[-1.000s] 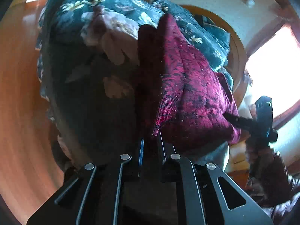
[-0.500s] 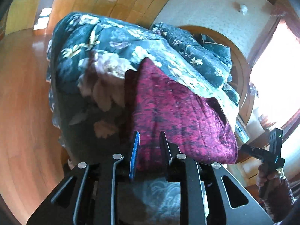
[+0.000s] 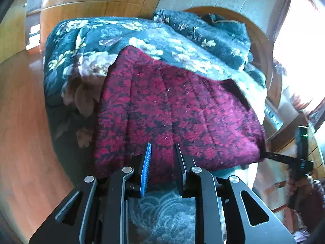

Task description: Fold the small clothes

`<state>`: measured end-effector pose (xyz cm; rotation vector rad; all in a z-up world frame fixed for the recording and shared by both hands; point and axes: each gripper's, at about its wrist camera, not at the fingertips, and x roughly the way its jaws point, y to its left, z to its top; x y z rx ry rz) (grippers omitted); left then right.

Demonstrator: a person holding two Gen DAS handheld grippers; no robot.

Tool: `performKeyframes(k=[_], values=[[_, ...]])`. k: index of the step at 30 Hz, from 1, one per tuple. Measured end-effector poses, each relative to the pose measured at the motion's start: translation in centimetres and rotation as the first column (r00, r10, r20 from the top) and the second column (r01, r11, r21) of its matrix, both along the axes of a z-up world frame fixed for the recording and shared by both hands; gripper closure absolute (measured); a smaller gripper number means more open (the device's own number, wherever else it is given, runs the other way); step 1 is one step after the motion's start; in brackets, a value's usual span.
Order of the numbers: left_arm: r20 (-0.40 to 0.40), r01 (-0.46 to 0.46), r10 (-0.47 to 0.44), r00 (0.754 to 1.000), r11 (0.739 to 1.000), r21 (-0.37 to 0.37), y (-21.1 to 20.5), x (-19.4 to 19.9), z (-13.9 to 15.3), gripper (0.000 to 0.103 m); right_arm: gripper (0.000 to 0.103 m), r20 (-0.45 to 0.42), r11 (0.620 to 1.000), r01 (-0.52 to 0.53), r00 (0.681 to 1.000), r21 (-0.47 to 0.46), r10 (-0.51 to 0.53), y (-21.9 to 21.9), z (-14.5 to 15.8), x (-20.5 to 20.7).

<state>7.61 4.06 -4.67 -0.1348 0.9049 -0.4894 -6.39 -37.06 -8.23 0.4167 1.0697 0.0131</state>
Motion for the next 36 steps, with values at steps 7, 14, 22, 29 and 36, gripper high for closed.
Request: performKeyframes(k=[7, 14, 22, 29, 36], values=[[0.008, -0.022, 0.021, 1.000, 0.991, 0.129, -1.7, 0.2, -0.9, 0.083, 0.091, -0.035, 0.999, 0.021, 0.999, 0.036, -0.020, 0.1, -2.1, -0.5], [0.171, -0.119, 0.084, 0.982, 0.972, 0.204, -2.3, -1.4, 2.3, 0.055, 0.055, 0.027, 0.997, 0.069, 0.997, 0.028, -0.069, -1.2, 1.0, -1.1], [0.322, -0.270, 0.178, 0.930, 0.925, 0.267, -2.2, -2.7, 5.5, 0.052, 0.045, 0.095, 0.992, 0.125, 0.987, 0.021, -0.126, -0.9, 4.0, -0.1], [0.384, -0.328, 0.210, 0.899, 0.904, 0.274, -1.6, -3.1, 6.8, 0.039, 0.044, 0.115, 0.994, 0.108, 0.987, 0.030, -0.110, 0.5, 4.6, 3.0], [0.373, -0.329, 0.213, 0.903, 0.901, 0.283, -1.1, -2.8, 6.5, 0.039, 0.042, 0.124, 0.994, 0.107, 0.986, 0.005, -0.107, 1.0, 4.7, 5.3]])
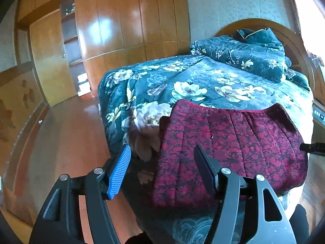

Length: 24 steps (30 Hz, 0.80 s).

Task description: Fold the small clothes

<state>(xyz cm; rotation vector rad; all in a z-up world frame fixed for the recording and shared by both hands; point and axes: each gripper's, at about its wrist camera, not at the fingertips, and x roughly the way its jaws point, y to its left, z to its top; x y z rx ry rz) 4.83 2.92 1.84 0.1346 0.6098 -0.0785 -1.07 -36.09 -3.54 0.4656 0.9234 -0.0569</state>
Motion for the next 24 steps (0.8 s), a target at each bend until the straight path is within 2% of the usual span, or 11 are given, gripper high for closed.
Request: performKeyframes(k=[11, 17, 19, 21, 24], values=[[-0.038, -0.010, 0.011, 0.999, 1.000, 0.010, 0.4, 1.1, -1.4, 0.039, 0.035, -0.008, 0.999, 0.037, 0.999, -0.017, -0.038, -1.1, -0.1, 4.0], [-0.057, -0.014, 0.014, 0.998, 1.000, 0.012, 0.6, 1.6, -2.0, 0.039, 0.035, -0.025, 0.998, 0.057, 0.998, 0.007, -0.057, -2.2, -0.6, 7.3], [-0.063, -0.015, 0.016, 0.998, 1.000, 0.014, 0.6, 1.8, -2.2, 0.039, 0.046, -0.040, 0.999, 0.040, 0.998, 0.017, -0.039, -2.1, -0.9, 8.4], [-0.066, -0.016, 0.017, 0.998, 1.000, 0.020, 0.6, 1.9, -2.3, 0.039, 0.067, -0.052, 1.000, 0.028, 0.998, -0.012, -0.029, -1.8, -0.9, 9.2], [-0.069, -0.020, 0.021, 0.997, 0.999, 0.026, 0.5, 2.1, -2.6, 0.039, 0.080, -0.048, 0.999, 0.020, 0.999, -0.041, -0.022, -1.6, -0.8, 10.3]])
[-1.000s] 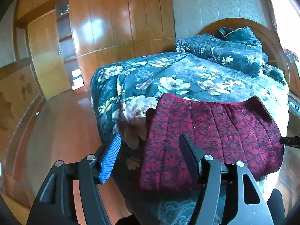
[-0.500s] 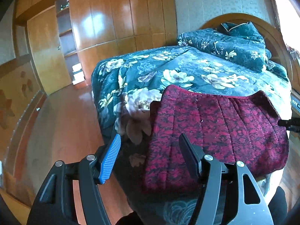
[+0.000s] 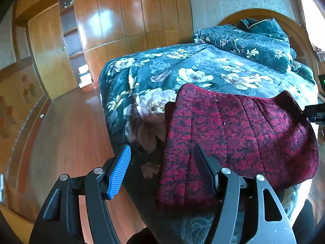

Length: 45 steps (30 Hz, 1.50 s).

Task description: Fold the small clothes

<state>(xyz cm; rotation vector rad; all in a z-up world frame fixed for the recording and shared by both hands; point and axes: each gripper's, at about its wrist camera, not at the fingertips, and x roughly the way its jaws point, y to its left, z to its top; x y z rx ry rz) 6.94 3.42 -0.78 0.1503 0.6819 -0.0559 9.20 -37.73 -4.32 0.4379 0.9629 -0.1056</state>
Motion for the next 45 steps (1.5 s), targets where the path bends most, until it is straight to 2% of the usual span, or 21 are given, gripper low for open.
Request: performKeyframes(k=[5, 10, 13, 15, 18, 22, 24, 26, 29, 31, 35, 40, 43, 45], values=[[-0.012, -0.006, 0.006, 1.000, 1.000, 0.006, -0.2, 0.3, -0.5, 0.039, 0.082, -0.018, 0.998, -0.027, 1.000, -0.054, 0.026, 0.7, -0.6, 1.9], [-0.029, -0.013, 0.014, 0.999, 1.000, 0.012, -0.4, 0.6, -1.0, 0.039, 0.079, -0.051, 0.999, -0.030, 0.998, -0.045, 0.028, 0.6, -2.1, 2.8], [-0.034, -0.019, 0.019, 0.999, 1.000, 0.009, -0.2, 0.6, -1.1, 0.039, 0.060, -0.038, 1.000, -0.019, 0.999, -0.002, 0.018, -0.1, -1.5, 2.3], [-0.037, -0.027, 0.026, 0.999, 1.000, -0.012, 0.1, 0.8, -1.0, 0.039, 0.038, -0.013, 1.000, -0.019, 1.000, 0.022, 0.019, -0.6, -0.7, 1.5], [-0.029, -0.026, 0.024, 0.999, 0.998, -0.060, 0.7, 1.2, -0.6, 0.039, 0.026, 0.003, 0.990, -0.028, 1.000, 0.135, 0.028, -1.9, -0.8, -0.1], [-0.060, 0.012, -0.021, 0.998, 0.989, -0.147, 0.7, 2.2, -0.4, 0.039, 0.019, 0.006, 0.957, -0.018, 1.000, 0.289, 0.017, -4.1, -2.4, -2.7], [-0.087, 0.044, -0.064, 0.994, 0.976, -0.212, 0.2, 2.9, -0.5, 0.039, 0.017, -0.016, 0.929, -0.017, 1.000, 0.368, 0.024, -4.9, -3.9, -3.7], [-0.091, 0.084, -0.110, 0.990, 0.965, -0.249, -0.8, 3.3, -0.6, 0.039, 0.016, -0.029, 0.901, -0.019, 0.999, 0.433, 0.036, -5.3, -5.6, -4.7], [-0.101, 0.135, -0.164, 0.981, 0.961, -0.243, -2.9, 4.1, -1.0, 0.039, 0.015, 0.007, 0.839, -0.074, 0.997, 0.539, 0.083, -5.2, -6.9, -5.7], [-0.120, 0.158, -0.190, 0.974, 0.958, -0.239, -4.2, 4.8, -1.5, 0.039, 0.015, 0.024, 0.811, -0.125, 0.990, 0.572, 0.136, -4.5, -7.5, -5.9], [-0.143, 0.201, -0.230, 0.963, 0.961, -0.189, -7.5, 6.1, -2.7, 0.039, 0.017, 0.043, 0.808, -0.150, 0.987, 0.570, 0.153, -4.3, -7.7, -5.9], [-0.182, 0.213, -0.235, 0.955, 0.968, -0.130, -10.3, 7.1, -4.4, 0.039, 0.039, 0.051, 0.822, -0.191, 0.980, 0.537, 0.195, -3.9, -7.2, -5.7], [-0.198, 0.202, -0.222, 0.955, 0.973, -0.115, -10.6, 7.6, -5.3, 0.037, 0.043, 0.052, 0.808, -0.207, 0.975, 0.552, 0.215, -3.7, -7.1, -5.5], [-0.211, 0.187, -0.209, 0.955, 0.975, -0.120, -10.6, 7.9, -5.9, 0.037, 0.050, 0.059, 0.805, -0.216, 0.974, 0.553, 0.221, -3.4, -6.9, -5.4]])
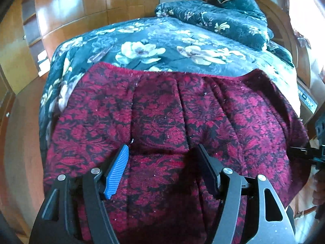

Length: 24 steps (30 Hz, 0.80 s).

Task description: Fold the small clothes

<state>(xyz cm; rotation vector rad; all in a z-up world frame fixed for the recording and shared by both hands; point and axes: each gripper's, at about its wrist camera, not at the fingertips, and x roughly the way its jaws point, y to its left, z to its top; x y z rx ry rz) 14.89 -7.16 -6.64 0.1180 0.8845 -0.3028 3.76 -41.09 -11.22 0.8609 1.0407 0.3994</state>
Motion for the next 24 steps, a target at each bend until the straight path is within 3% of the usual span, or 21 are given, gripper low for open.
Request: performKeyframes(k=[6, 14, 20, 24], values=[[-0.008, -0.003, 0.003, 1.000, 1.000, 0.010, 0.1, 0.5, -0.5, 0.036, 0.061, 0.033, 1.000, -0.029, 0.999, 0.006, 0.028, 1.2, 3.0, 0.4], [-0.044, 0.008, -0.010, 0.999, 0.999, -0.037, 0.9, 1.2, -0.9, 0.036, 0.062, 0.114, 0.997, -0.075, 0.991, 0.000, 0.075, 5.1, 10.6, 1.1], [-0.074, 0.009, -0.017, 0.997, 0.995, -0.103, 1.9, 1.8, -1.2, 0.036, 0.064, 0.116, 0.985, -0.143, 0.981, -0.096, 0.154, 13.0, 14.7, 4.4], [-0.071, 0.019, -0.028, 0.997, 0.993, -0.119, 2.1, 1.9, -1.3, 0.036, 0.066, 0.089, 0.966, -0.189, 0.974, -0.174, 0.206, 18.8, 15.4, 7.3]])
